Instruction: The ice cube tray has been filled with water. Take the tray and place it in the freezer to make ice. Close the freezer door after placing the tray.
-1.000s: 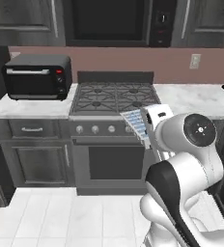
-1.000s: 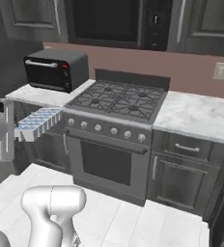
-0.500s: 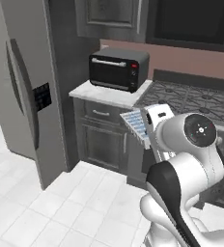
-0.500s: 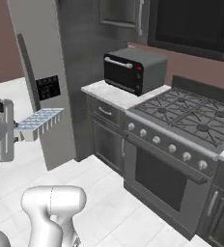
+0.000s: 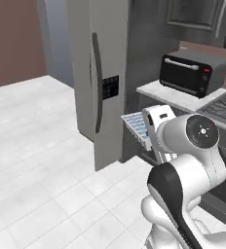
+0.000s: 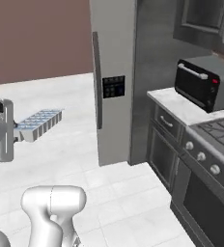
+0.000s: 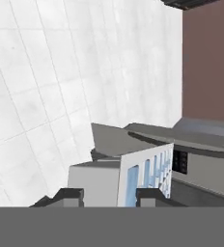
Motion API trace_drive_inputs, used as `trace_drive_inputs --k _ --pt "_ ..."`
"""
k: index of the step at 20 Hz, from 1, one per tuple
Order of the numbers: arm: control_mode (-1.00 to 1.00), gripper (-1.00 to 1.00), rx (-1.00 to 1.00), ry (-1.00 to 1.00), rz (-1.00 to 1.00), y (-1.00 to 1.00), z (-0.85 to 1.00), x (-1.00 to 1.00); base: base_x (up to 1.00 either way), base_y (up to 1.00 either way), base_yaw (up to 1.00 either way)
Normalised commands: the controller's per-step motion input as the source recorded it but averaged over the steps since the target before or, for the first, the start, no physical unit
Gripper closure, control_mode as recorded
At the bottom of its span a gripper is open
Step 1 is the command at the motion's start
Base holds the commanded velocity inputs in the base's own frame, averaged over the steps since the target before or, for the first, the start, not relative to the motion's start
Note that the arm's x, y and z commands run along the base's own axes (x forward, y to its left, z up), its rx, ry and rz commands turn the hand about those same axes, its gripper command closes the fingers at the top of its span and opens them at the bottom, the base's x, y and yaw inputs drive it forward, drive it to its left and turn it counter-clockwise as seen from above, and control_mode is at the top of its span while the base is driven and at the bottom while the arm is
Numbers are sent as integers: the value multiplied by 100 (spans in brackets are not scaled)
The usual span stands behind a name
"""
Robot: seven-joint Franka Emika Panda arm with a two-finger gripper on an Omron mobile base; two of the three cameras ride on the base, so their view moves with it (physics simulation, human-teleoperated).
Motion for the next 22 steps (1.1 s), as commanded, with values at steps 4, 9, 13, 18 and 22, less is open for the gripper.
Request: trace_drive_inputs --k 4,9,13,18,22 --pt "100 100 0 0 0 0 0 0 0 -1 64" --pt "100 100 0 0 0 0 0 0 33 0 47" --pt "100 100 0 0 0 0 0 0 97 0 8" --pt "100 100 0 0 0 0 0 0 100 1 0" --pt "100 100 0 0 0 0 0 0 100 22 0"
